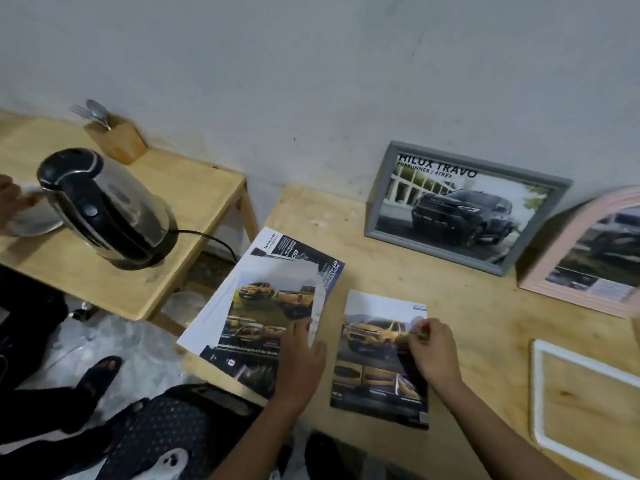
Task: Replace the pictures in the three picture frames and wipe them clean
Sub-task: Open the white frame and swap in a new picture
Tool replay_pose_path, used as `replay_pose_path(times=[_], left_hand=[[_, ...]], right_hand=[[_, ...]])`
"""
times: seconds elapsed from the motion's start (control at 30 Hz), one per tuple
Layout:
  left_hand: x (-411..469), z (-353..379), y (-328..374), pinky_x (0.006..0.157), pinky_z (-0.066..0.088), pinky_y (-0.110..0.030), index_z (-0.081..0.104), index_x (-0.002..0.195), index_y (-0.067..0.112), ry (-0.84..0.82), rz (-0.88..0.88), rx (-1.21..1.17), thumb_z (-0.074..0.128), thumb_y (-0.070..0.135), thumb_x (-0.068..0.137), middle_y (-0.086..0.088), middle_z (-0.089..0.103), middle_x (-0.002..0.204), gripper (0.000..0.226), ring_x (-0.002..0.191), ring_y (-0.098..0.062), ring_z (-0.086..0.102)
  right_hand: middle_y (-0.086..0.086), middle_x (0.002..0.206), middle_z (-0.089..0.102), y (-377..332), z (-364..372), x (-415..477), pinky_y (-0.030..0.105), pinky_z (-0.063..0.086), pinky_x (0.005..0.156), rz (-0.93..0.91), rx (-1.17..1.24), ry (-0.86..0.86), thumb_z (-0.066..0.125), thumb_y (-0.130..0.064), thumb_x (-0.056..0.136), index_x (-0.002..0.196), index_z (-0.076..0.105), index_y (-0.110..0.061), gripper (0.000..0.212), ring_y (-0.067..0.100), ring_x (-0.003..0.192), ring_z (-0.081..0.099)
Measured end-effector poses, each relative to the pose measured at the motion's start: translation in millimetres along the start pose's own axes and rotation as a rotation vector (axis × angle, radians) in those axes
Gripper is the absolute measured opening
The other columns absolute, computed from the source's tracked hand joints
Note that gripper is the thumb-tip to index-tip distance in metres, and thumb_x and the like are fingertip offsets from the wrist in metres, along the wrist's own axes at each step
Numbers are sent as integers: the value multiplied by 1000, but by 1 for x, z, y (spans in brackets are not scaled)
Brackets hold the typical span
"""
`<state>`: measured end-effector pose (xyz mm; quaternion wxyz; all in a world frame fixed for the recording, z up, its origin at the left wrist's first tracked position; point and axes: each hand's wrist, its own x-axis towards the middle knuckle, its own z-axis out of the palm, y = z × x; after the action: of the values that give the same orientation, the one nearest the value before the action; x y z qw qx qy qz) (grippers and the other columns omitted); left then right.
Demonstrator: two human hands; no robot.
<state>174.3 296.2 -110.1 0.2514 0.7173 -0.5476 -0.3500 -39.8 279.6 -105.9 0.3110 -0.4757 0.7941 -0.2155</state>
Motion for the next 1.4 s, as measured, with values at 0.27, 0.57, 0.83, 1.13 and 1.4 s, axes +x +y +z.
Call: replay_pose_path(times=[0.27, 0.57, 0.83, 1.13, 1.4], left_hand=[[-11, 52, 27, 96, 42, -33, 44, 123, 7, -123, -218, -15, 68, 22, 82, -9, 41, 125, 49, 114, -23, 45], [0, 56, 23, 65, 49, -30, 61, 89, 11, -221, -374, -79, 64, 15, 83, -7, 62, 85, 8, 82, -23, 59], [-29, 93, 89, 52, 28, -28, 46, 46, 14, -268, -324, -192, 63, 7, 80, 1, 43, 43, 38, 50, -19, 37], [-63, 192, 261, 70, 56, -24, 55, 98, 6, -478, -134, -888, 44, 19, 98, -21, 65, 87, 18, 69, -14, 64], [-99, 262, 240, 82, 53, -42, 57, 121, 10, -662, -424, -926, 24, 57, 95, -18, 65, 110, 63, 100, -35, 62]], right_hand=[[1, 71, 51, 25, -10, -38, 25, 32, 46, 248, 118, -119, 68, -11, 74, 86, 44, -10, 27, 16, 63, 50], [12, 90, 65, 47, -21, -40, 28, 43, 67, 248, 223, -411, 55, -4, 81, 92, 63, -4, 14, 28, 88, 61], [24, 97, 64, 99, -102, -35, 31, 50, 73, 41, 348, -362, 55, 0, 84, 102, 58, 3, 18, 31, 87, 62], [-10, 95, 65, 154, -280, -23, 2, 41, 75, -621, 208, 204, 48, -3, 89, 102, 59, -26, 29, -11, 87, 56], [-9, 113, 67, 256, -281, -34, 25, 56, 73, -754, -460, -73, 68, -24, 71, 113, 63, -28, 43, 9, 96, 65]])
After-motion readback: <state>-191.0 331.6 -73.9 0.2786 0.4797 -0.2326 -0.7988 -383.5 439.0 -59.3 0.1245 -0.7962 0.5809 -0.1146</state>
